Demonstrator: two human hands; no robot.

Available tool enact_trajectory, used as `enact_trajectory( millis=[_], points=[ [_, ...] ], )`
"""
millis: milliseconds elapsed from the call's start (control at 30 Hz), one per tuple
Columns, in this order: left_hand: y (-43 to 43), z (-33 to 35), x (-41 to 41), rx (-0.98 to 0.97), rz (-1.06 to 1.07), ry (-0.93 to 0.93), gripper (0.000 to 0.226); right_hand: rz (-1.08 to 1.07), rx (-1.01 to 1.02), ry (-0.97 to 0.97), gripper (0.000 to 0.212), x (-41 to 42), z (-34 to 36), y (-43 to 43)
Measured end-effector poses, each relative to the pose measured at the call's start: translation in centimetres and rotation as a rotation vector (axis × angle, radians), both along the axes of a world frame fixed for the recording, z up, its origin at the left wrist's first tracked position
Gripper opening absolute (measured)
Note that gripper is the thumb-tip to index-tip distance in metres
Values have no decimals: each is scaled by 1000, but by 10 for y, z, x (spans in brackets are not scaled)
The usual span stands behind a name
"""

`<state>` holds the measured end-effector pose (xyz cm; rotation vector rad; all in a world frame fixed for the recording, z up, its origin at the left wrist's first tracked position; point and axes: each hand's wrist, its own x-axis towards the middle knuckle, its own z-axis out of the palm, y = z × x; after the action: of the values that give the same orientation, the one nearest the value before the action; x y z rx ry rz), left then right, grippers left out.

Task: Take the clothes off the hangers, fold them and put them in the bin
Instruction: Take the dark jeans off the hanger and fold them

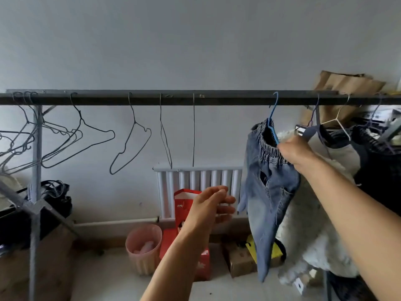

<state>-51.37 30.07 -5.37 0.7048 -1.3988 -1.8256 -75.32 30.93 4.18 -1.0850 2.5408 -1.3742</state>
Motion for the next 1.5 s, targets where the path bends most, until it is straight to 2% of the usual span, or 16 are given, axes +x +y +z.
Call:
enact_trajectory(
  millis=[67, 133, 200, 267, 400, 633, 733, 833, 900, 933, 1067, 1167, 1233, 1333, 1433, 1500],
  points=[
    [-2, 0, 5, -20, 26, 8, 21, -21, -56, -31, 8, 7, 8, -2],
    [-2, 0, 8, -55, 43, 9, 20, -55, -92, -40, 28, 15, 15, -3],
    [0, 2, 11, -107, 54, 13, 20, -64, -115, -30, 36, 16, 17, -6],
    [2, 6, 13, -171, 62, 15, 19, -85, -97, -36, 34, 16, 17, -12],
    [5, 15, 18, -251, 66, 34, 16, -92, -40, -23, 16, 23, 17, -15],
    [7, 22, 21, -398, 62, 10, 14, -83, -66, -1, 27, 40, 26, -6],
    [8, 28, 17, -432, 19, 23, 15, -123, -34, 88, 35, 59, 41, 5],
    [7, 30, 13, -475, 12, 18, 14, -134, -7, 146, 30, 62, 37, 7],
    [5, 29, 10, -555, 49, -6, 14, -61, -72, 96, 24, 62, 23, 5],
    [3, 28, 8, -616, 65, -33, 16, -12, -111, 24, 20, 61, 15, 2],
    [-6, 26, -5, -874, 24, -196, 42, 344, -109, -577, 12, 77, -13, 10],
    [-10, 25, -7, -1063, -3, -418, 48, 460, -85, -754, 16, 88, -37, 15],
    [-14, 27, -3, -1174, 24, -589, 48, 431, -66, -789, 15, 93, -53, 13],
    [-20, 31, 4, -1379, 76, -906, 46, 359, 32, -698, 13, 100, -74, 6],
    [-26, 32, 13, -1275, -53, -1097, 51, 303, 86, -616, 8, 112, -92, 0],
    [-25, 30, 20, -1213, -149, -1093, 46, 280, 132, -547, 4, 120, -100, -3]
  ],
)
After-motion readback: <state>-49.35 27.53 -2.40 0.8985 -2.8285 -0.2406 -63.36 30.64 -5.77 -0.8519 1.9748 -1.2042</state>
